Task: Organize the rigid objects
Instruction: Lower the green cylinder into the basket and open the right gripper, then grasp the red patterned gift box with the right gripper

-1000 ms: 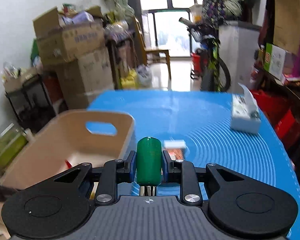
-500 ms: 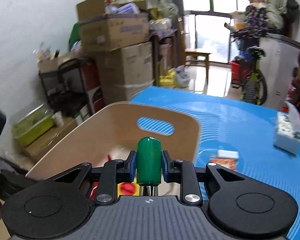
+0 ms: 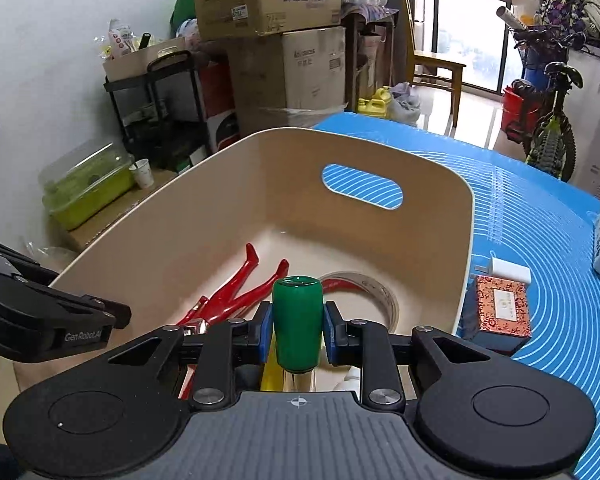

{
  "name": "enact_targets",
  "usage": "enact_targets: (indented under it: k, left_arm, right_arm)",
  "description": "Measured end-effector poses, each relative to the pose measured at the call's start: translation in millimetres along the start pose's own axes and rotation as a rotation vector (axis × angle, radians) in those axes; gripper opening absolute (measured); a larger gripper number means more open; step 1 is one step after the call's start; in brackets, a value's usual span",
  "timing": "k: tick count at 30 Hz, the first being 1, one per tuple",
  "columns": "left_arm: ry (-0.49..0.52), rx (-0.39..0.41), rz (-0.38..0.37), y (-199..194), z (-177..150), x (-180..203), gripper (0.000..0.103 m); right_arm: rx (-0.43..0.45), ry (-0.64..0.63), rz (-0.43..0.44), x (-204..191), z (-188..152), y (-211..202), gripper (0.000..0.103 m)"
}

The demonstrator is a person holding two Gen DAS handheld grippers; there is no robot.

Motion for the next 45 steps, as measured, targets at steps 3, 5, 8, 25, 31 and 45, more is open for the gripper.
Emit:
enact_targets:
  k: [3,5,8,25,31,45]
  left_arm:
    - [0.001,-0.001,0.001,0.3,-0.1,0.5,0.017]
    - [0.001,-0.001,0.003,0.4,0.1,0.6,0.017]
    - [0.001,-0.002,0.003,-0.5,0.2,0.0,0.017]
    - [0.002,-0.007,0.019,-3.7,1.1,1.8,0.018]
    - [0.003,-0.008,0.019,-3.9,1.5,1.2,0.018]
    - [0.003,-0.008,0.02,-4.7,1.4,0.5,0.018]
  right_arm:
    - [0.027,0.03,0.02,5.5,4.2,-6.2,0.043]
    - [0.056,0.053,0.024,12.6,12.1,-13.6,0.047]
    - [0.117,0.102,0.015,28.3,25.3,-27.0,0.059]
    - [0.222,0.32,-0.197,154.3,25.7,-14.1,0.071]
    - [0.18,0.287,-0.223,162.1,7.0,11.3,0.074]
    - [0.147,0.215,-0.285,168.1,-7.9,54.3,0.075]
Point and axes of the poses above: each gripper's, at about its wrist camera, not at the fingertips, and y roughly the way its jaws point, x to its right, z to its top, the point moved 7 cm from there along y, roughly the way its jaws point, and after that the axes turned 9 degrees about y, right-handed, at the moved point
